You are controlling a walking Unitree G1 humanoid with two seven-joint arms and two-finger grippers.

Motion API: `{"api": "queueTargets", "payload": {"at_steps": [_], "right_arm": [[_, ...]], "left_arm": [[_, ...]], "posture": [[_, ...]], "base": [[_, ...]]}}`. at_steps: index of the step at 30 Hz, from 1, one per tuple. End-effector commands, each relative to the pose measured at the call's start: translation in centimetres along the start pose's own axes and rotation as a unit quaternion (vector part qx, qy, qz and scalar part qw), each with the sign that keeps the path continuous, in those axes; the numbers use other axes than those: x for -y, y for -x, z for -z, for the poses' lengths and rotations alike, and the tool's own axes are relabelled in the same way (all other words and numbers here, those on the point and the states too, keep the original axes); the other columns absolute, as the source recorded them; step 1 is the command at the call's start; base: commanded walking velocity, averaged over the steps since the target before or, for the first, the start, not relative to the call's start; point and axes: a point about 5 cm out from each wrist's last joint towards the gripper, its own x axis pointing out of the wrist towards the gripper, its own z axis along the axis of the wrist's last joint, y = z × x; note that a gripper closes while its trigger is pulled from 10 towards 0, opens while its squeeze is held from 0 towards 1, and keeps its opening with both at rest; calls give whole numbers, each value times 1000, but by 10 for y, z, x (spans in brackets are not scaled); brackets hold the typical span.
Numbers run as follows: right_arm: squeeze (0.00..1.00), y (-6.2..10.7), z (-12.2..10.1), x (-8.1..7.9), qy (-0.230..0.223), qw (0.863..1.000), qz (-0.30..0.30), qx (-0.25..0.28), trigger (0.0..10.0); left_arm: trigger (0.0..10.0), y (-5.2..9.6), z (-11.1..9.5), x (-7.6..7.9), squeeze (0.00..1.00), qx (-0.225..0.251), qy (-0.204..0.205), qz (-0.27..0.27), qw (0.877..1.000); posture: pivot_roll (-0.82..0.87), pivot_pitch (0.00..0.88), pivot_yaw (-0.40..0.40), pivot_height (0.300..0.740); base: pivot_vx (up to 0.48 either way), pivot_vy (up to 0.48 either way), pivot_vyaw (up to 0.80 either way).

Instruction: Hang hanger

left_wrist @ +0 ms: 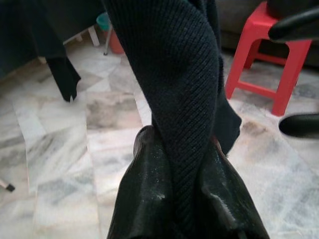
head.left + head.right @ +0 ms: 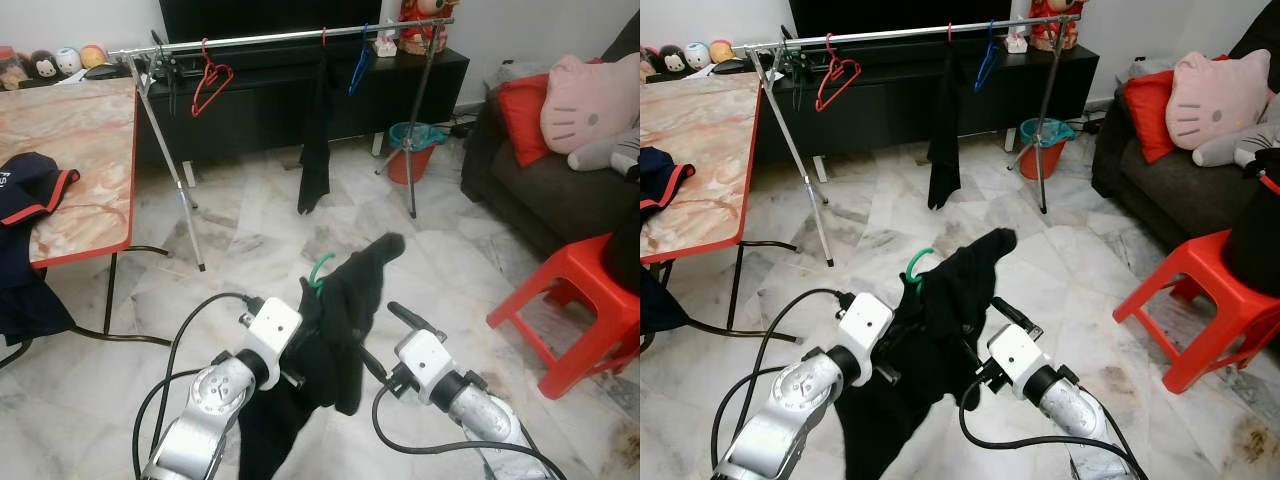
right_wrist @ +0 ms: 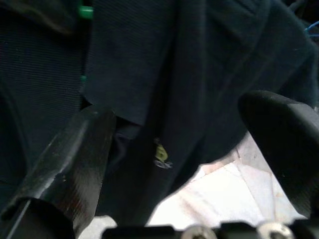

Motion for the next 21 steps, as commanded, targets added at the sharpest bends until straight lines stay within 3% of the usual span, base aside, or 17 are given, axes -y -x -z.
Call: {"api": "queueTargets", "payload": {"at_steps": [1, 8, 12, 13, 18, 21], "right_arm": [[1000, 2, -3, -3, -5, 1000, -15, 0, 10000], [1000, 14, 6, -3, 0, 999, -37, -38, 10000], [1000, 16, 9, -1, 26, 997, -38, -55, 10000], [0, 14, 7, 2, 31, 998, -25, -57, 10000], [0, 8, 3, 8, 30, 998, 0, -52, 10000], [0, 2, -4, 1, 20, 999, -24, -33, 10000]], "left_arm": [[10000, -4, -15, -2, 0, 27, 1, 4, 1000], [10000, -8, -21, -8, 0, 32, 22, 4, 999], [10000, -9, -21, -8, 0, 30, 20, 9, 999], [10000, -9, -22, -8, 0, 32, 25, 15, 999], [10000, -9, -24, -5, 0, 33, 26, 27, 999], [10000, -7, -25, 0, 0, 34, 35, 49, 998]], "posture": [[35, 0, -43, 740], [30, 0, -48, 740], [29, 0, -50, 740], [31, 0, -52, 740], [36, 0, -57, 740], [37, 0, -57, 740]], "base": [[0, 0, 0], [0, 0, 0], [0, 0, 0], [0, 0, 0], [0, 0, 0], [0, 0, 0]]}}
